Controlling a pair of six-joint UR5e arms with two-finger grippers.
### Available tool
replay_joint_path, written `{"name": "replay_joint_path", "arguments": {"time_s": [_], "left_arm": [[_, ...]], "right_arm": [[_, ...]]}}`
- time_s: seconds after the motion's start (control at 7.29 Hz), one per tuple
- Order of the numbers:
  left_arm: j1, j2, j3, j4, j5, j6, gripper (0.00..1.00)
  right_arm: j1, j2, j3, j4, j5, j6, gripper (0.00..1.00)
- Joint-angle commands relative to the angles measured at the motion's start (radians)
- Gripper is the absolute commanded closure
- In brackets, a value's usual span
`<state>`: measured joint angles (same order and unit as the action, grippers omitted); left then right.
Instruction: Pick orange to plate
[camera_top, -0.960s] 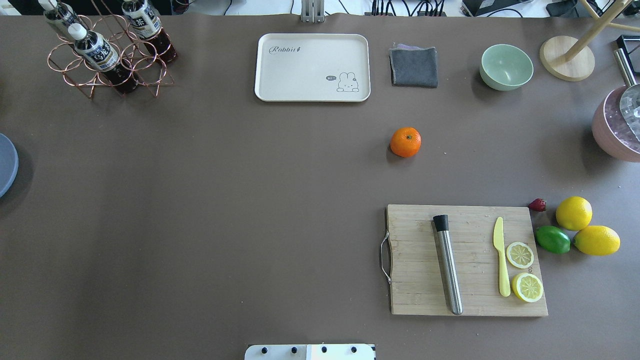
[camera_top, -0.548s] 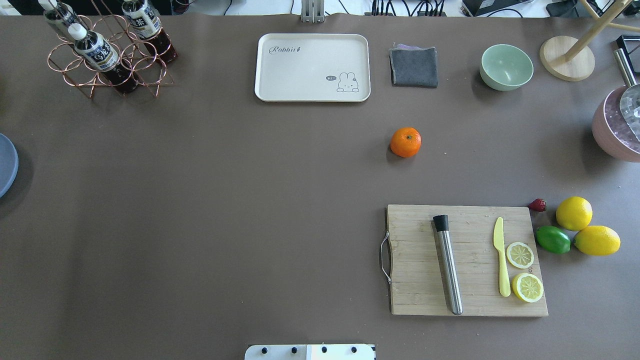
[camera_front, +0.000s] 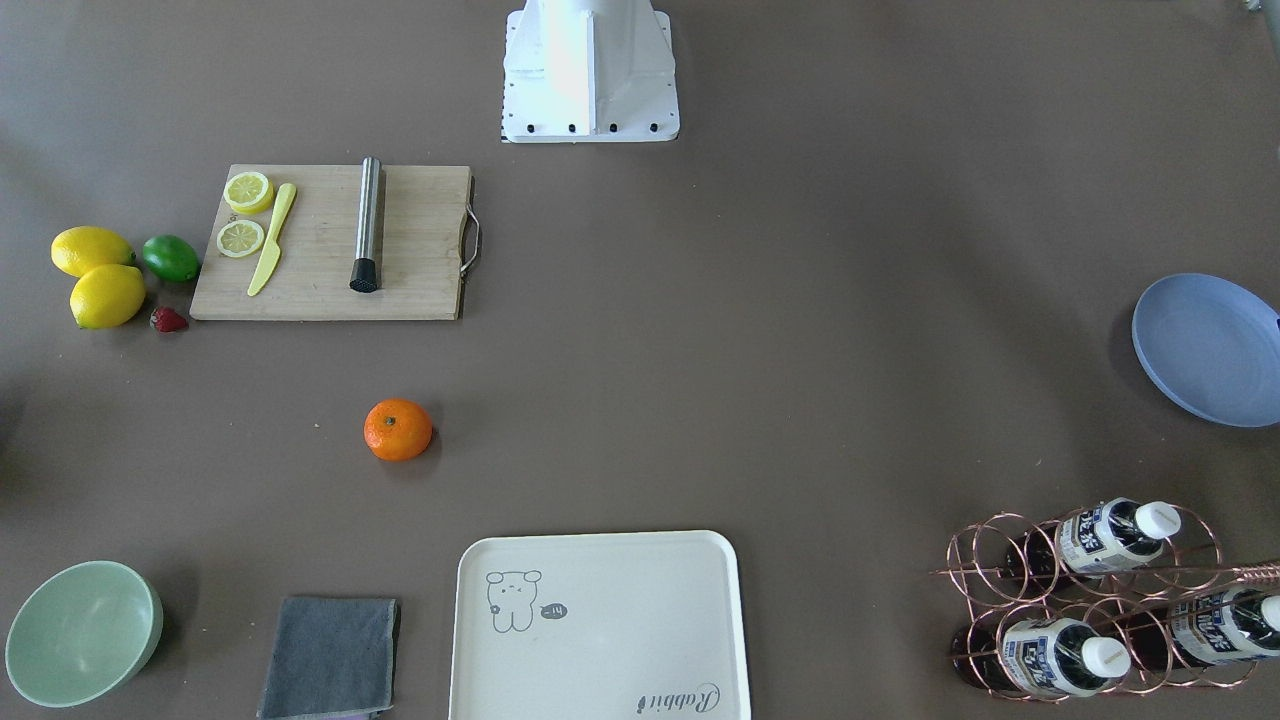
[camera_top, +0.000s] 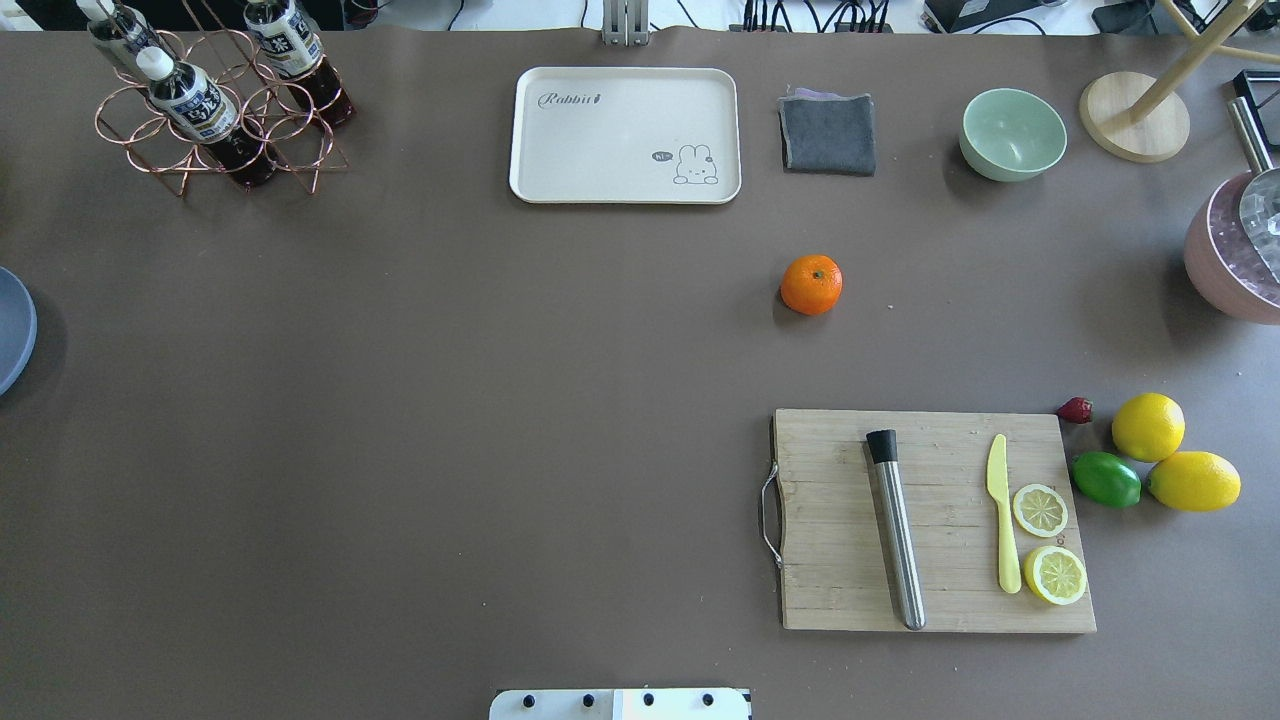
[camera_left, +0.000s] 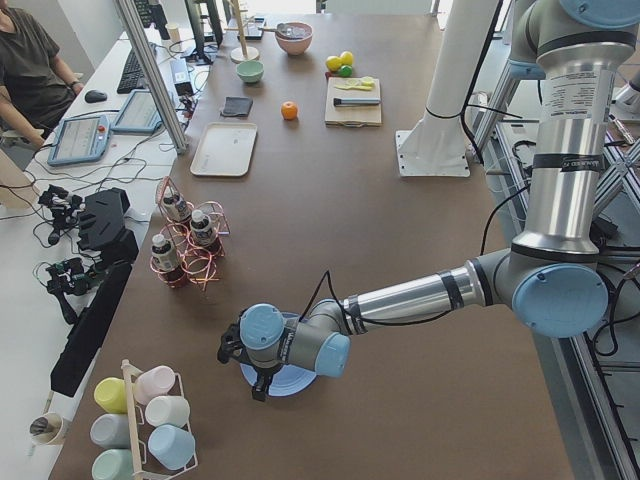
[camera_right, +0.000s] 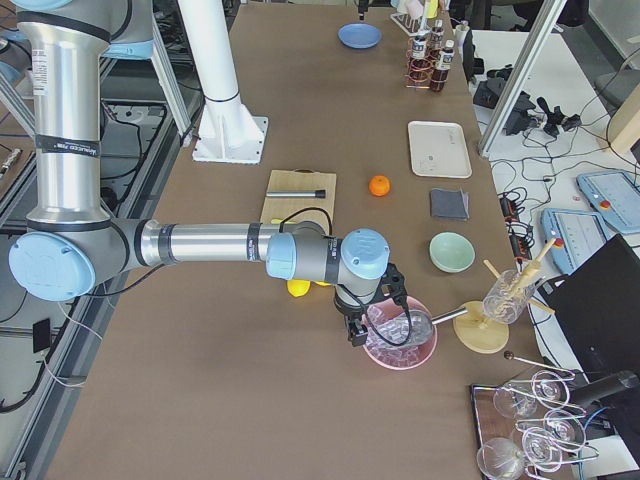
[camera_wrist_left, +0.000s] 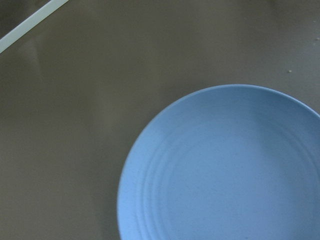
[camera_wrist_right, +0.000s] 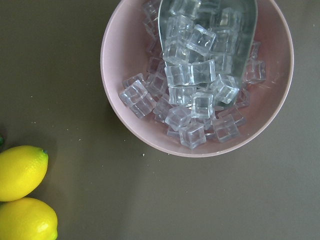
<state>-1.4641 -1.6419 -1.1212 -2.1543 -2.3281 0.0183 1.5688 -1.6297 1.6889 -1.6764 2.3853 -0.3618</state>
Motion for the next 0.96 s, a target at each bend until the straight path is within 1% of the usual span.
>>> {"name": "replay_joint_path", "arguments": {"time_s": [0.0,0.14,0.27,0.55,0.69,0.82], "left_arm": [[0.001,-0.019,0.069,-0.012,0.013,0.012,0.02],[0.001,-0.022,0.090,-0.018,0.013,0.012,0.03],[0.002,-0.035,0.134,-0.039,0.013,0.012,0.03],[0.008,-0.039,0.161,-0.048,0.012,0.011,0.03],[0.008,-0.039,0.162,-0.047,0.007,0.011,0.08],[0.014,-0.041,0.170,-0.048,0.004,0.009,0.11]], "right_arm": [[-0.032,0.013,-0.014,0.001,0.028,0.009,0.00],[-0.044,0.031,-0.047,0.000,0.037,0.027,0.00],[-0.055,0.033,-0.046,0.000,0.040,0.027,0.00],[-0.064,0.033,-0.044,0.000,0.041,0.027,0.00],[-0.075,0.033,-0.044,0.001,0.040,0.027,0.00],[-0.088,0.033,-0.044,0.003,0.038,0.026,0.00]]}}
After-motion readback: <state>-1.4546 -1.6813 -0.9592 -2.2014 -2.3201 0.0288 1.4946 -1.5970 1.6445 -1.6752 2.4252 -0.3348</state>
